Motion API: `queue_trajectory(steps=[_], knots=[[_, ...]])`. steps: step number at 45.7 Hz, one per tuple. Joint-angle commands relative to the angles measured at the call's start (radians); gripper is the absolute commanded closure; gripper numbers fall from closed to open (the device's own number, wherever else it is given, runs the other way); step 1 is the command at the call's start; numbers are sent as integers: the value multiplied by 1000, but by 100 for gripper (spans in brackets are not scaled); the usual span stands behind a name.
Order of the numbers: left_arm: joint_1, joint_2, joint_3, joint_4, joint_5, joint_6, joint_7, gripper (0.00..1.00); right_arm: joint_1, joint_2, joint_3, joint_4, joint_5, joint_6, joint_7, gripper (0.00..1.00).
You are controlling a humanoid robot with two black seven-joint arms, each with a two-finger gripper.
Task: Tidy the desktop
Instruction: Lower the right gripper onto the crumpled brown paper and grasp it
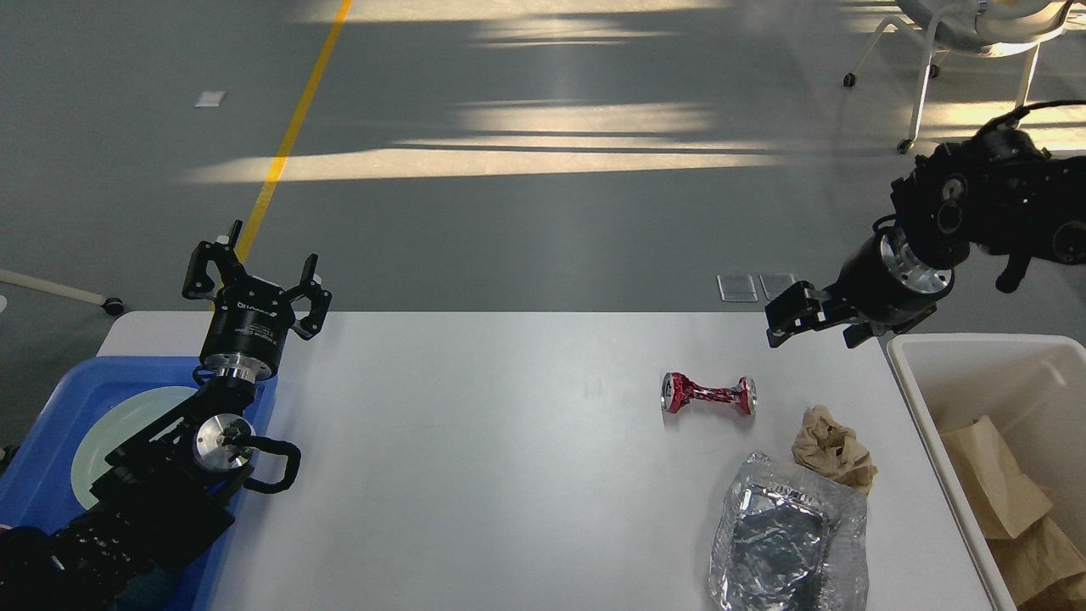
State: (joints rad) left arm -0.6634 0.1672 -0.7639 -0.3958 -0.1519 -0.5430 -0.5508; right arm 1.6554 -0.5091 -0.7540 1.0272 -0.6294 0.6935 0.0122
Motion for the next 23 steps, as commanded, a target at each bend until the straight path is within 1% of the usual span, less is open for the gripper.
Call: queue_trajectory(steps=[1,11,15,19,23], knots=[[-1,0,0,0,0,0,0,4,-111,15,-2,-44,-18,-63,-9,1],[-1,0,0,0,0,0,0,4,-239,40,-1,-110,-18,-186,-12,2],[-1,0,0,0,0,0,2,4,-264,44,2,-111,-16,-195,-12,6],[1,0,0,0,0,0,2,4,-289,46,7,-111,-16,-200,-12,7],[1,0,0,0,0,0,2,4,-312,49,9,-114,-18,-229,-12,7]])
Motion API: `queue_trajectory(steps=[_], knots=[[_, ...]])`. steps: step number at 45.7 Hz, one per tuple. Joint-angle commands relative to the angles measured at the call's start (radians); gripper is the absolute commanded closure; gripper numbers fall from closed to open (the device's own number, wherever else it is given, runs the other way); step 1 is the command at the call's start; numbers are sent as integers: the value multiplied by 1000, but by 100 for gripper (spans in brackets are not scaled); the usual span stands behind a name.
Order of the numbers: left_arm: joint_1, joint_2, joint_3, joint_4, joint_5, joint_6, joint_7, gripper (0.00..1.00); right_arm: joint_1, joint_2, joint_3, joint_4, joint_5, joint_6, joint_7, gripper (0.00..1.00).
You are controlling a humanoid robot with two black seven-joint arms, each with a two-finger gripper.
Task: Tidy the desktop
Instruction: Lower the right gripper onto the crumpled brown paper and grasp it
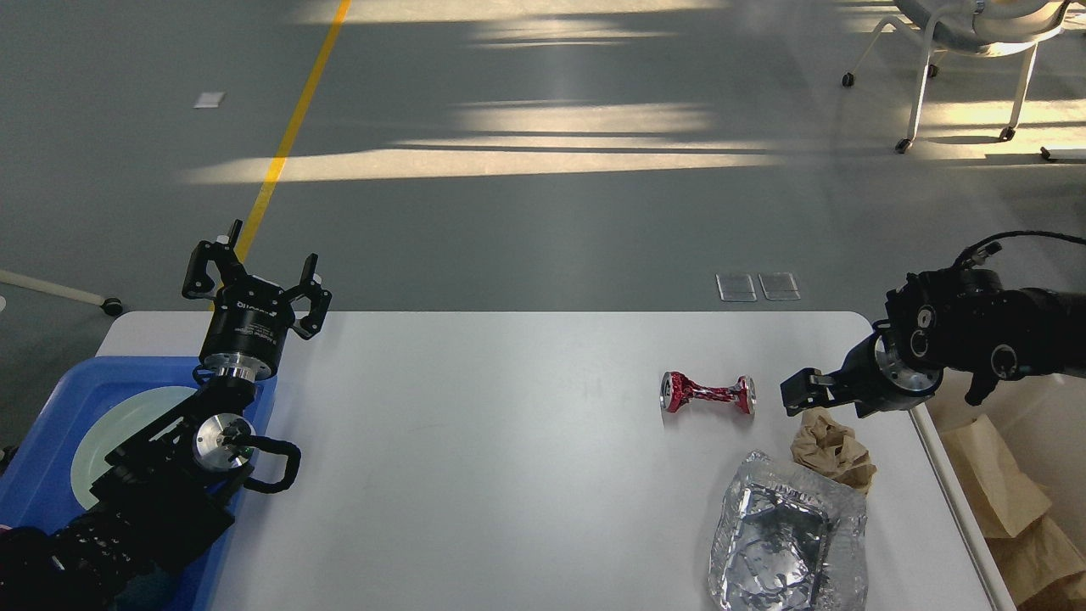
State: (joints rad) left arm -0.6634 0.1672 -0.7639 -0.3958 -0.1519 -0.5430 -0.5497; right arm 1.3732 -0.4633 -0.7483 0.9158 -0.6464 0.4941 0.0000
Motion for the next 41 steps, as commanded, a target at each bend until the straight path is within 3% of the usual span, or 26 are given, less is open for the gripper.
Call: queue_trajectory(steps=[1,10,20,25,32,41], knots=[[-1,0,0,0,0,0,-1,4,-37,6,3,-5,-1,-38,0,7],[1,0,0,0,0,0,-1,4,-112,31,-8,-32,-1,-104,2,10],[1,0,0,0,0,0,-1,4,-178,77,-31,-98,-1,-138,-2,26],[-1,0,0,0,0,0,1,4,-183,100,-72,-110,-1,-189,-3,44],[1,0,0,0,0,0,1,4,-178,107,-100,-117,13,-207,-12,100],[-1,0,0,0,0,0,1,4,-171,107,-98,-117,16,-195,-14,100]])
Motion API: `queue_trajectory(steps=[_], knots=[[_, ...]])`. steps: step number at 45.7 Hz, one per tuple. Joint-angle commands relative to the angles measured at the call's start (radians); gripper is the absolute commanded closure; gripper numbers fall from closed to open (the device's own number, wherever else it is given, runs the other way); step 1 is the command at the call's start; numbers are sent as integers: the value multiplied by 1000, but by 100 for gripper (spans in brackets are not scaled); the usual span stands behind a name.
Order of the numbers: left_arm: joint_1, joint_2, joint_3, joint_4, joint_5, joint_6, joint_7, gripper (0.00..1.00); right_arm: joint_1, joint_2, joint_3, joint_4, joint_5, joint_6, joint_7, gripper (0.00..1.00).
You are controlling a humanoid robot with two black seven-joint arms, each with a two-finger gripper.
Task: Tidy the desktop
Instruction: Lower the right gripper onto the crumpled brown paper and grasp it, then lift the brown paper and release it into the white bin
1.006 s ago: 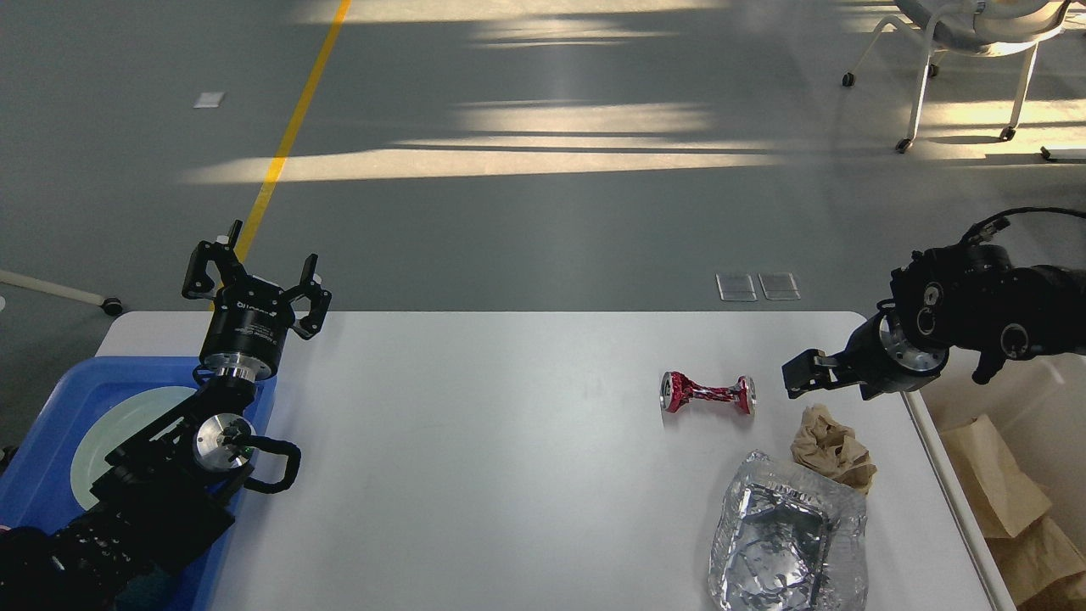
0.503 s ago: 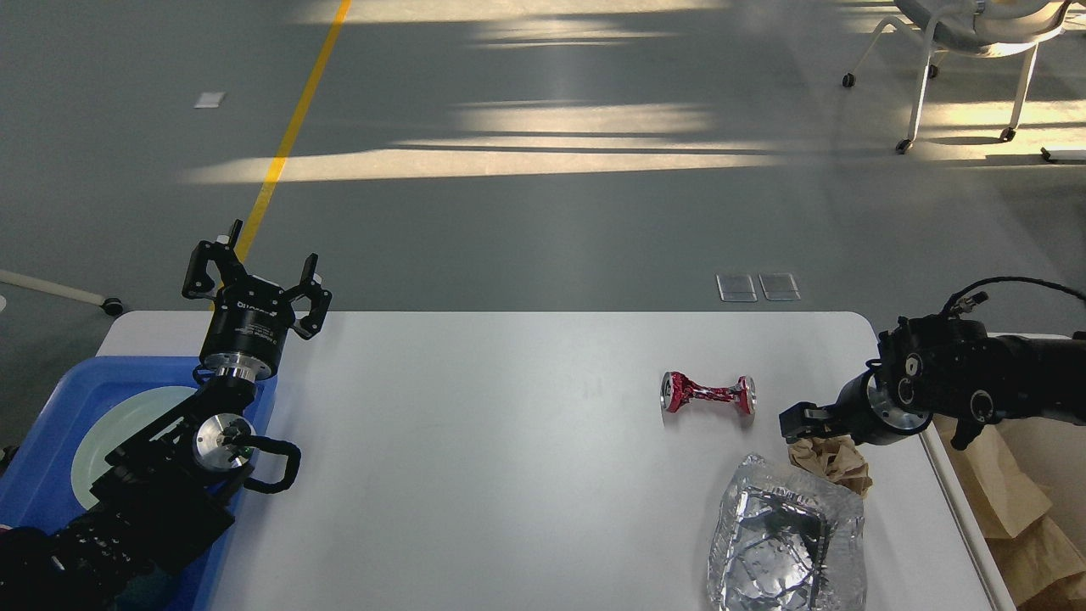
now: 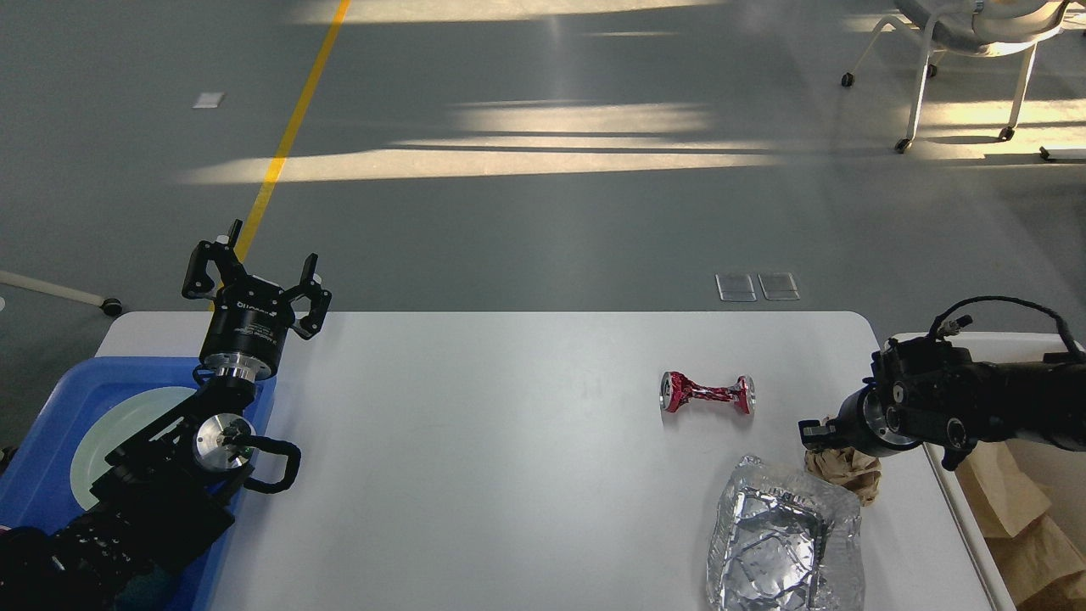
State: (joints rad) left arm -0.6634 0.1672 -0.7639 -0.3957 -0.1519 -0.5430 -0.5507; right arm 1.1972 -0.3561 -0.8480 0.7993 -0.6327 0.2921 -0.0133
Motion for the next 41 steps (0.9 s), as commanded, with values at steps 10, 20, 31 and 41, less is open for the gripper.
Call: queue_trajectory(steps=[10,20,31,41], knots=[[-1,0,0,0,0,0,1,4,8,0,0,0,30,7,1,100],[-1,0,0,0,0,0,0,4,128,-18,-3,14,56,67,9,100],[-1,0,0,0,0,0,0,4,456,-124,26,50,85,366,24,100],[-1,0,0,0,0,0,1,4,817,-250,61,205,139,659,32,100]])
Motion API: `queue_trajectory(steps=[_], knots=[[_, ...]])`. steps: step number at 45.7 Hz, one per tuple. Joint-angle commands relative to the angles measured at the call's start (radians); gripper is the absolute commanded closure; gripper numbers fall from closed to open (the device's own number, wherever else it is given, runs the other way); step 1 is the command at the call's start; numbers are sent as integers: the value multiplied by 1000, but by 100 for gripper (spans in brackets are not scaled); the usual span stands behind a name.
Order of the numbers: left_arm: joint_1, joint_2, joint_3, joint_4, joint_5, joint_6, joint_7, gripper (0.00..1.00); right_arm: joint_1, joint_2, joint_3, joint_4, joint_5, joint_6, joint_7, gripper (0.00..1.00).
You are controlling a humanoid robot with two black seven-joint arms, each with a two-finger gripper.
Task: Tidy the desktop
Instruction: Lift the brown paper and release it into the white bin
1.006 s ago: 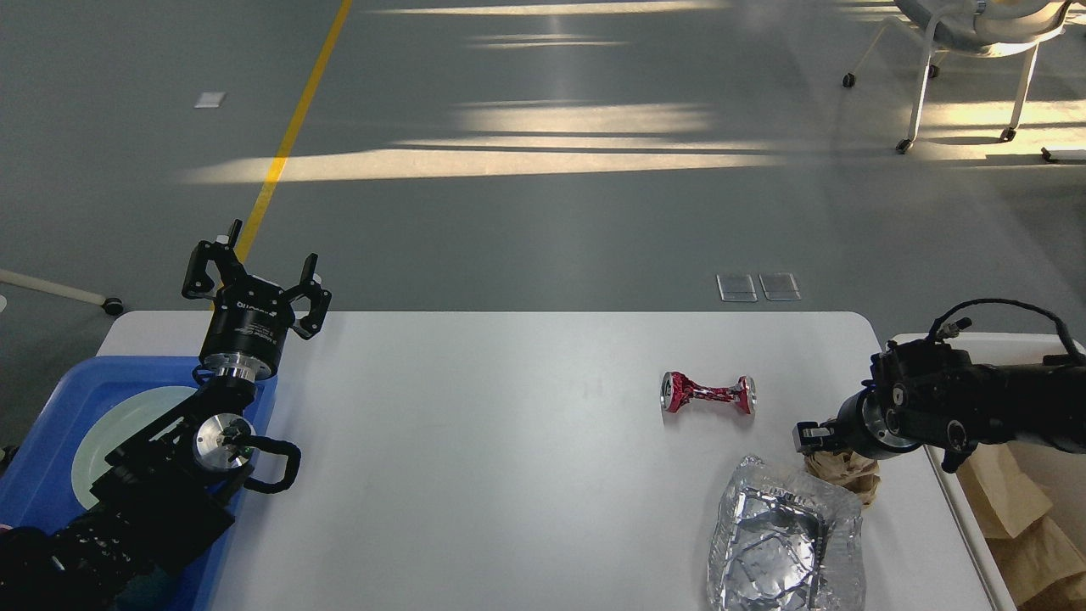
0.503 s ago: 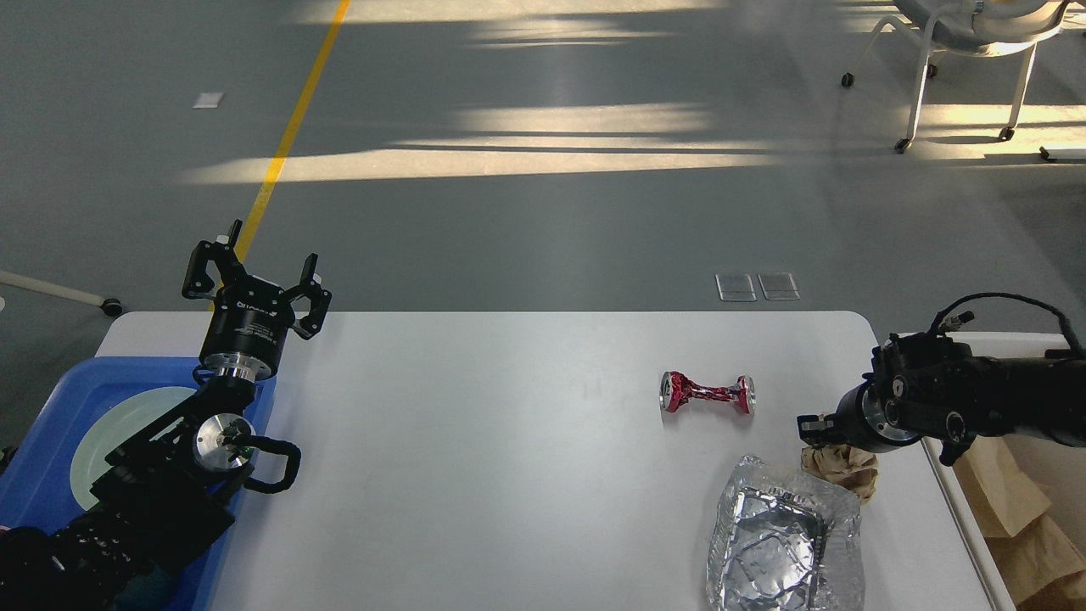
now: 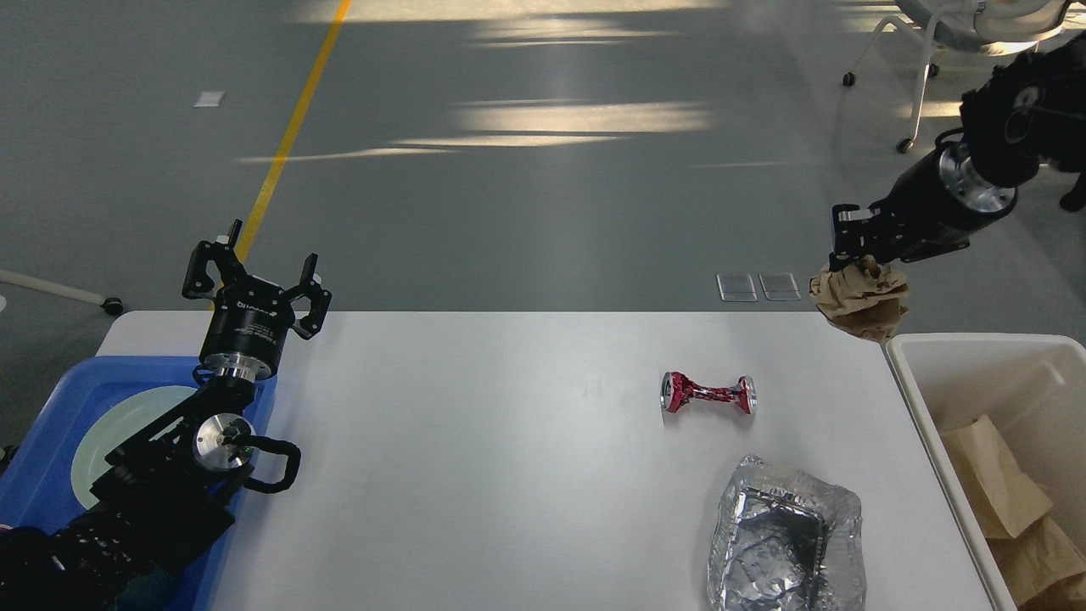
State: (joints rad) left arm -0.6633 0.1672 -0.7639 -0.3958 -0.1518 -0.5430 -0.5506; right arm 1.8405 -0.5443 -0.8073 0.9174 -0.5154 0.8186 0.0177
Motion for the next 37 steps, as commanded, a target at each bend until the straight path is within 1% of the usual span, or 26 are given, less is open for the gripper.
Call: queue_trajectory(steps=[1,6,12,18,24,31,37], knots=[[-1,0,0,0,0,0,0,4,205,-74,28,106,26,141,1,100],[1,0,0,0,0,0,0,4,345,-111,62,159,46,141,-1,100],[1,0,0,0,0,0,0,4,479,-144,148,192,72,141,-2,100],[1,0,0,0,0,0,0,4,562,-166,258,201,106,141,-10,100],[1,0,0,0,0,0,0,4,618,-184,324,205,136,141,-13,100],[1,0,0,0,0,0,0,4,609,-184,313,204,129,141,-19,100],[-1,0,0,0,0,0,0,4,468,-187,286,189,92,141,-38,100]])
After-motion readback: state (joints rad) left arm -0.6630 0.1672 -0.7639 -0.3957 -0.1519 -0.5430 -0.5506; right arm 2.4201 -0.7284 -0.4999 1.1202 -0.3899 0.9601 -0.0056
